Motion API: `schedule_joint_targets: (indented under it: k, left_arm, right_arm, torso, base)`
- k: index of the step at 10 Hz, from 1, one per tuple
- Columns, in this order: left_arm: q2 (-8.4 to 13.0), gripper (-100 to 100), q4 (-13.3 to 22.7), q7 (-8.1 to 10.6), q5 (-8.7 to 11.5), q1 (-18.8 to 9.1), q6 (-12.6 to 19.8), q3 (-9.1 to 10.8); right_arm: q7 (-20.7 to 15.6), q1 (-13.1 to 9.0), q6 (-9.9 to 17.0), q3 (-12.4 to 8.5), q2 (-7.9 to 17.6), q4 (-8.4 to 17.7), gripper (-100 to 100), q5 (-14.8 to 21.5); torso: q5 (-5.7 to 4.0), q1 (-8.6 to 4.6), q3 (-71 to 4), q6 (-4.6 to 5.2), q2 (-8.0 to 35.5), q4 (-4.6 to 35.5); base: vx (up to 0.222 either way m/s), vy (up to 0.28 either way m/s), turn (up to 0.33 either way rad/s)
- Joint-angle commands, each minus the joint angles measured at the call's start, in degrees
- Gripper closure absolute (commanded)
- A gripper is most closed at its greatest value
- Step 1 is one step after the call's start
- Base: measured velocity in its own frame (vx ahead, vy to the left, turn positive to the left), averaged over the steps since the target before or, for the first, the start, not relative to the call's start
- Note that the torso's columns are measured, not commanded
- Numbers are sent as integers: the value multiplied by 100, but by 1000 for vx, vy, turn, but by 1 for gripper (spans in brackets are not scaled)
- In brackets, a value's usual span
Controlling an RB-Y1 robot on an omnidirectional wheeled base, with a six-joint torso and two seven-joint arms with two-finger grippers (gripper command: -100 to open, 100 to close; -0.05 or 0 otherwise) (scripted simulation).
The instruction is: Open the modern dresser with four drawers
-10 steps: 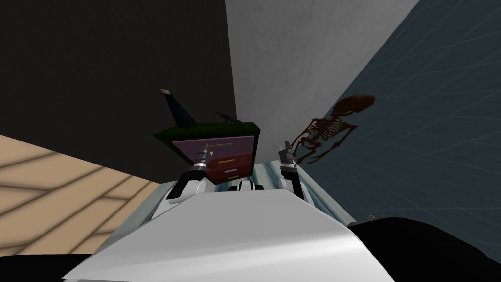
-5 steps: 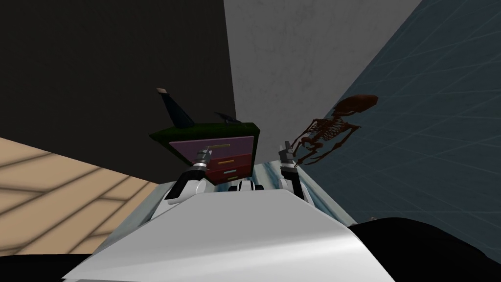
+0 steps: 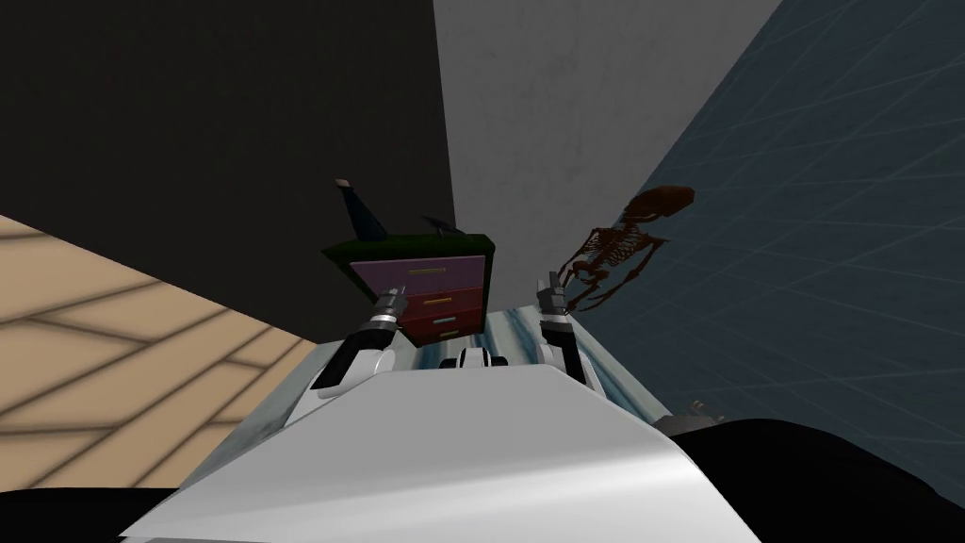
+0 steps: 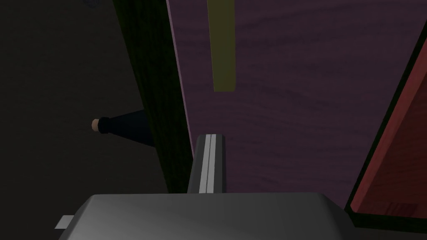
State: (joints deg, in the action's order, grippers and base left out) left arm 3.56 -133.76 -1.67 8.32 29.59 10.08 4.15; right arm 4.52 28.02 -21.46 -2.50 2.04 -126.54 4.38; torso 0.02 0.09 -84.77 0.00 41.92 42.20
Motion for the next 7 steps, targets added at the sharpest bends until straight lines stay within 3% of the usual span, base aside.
schedule_joint_targets:
  k: [1,4,7]
  left_arm:
    - [261,-100,-35,5,5,5,31,8]
    - [359,-100,-150,37,30,14,213,56]
    - [-33,-100,-155,54,39,7,300,77]
  right_arm:
    - [0,2,0,0,0,0,0,0]
    - [0,4,-1,-1,1,-1,0,0]
    - [0,3,-1,-1,1,-1,0,0]
  torso:
    - [1,2,-15,-1,-19,-7]
    - [-1,-2,-1,0,2,-1]
    - [-5,-17,29,0,50,13]
  base:
    - [31,0,0]
    - [152,23,-5]
    - [134,3,-2]
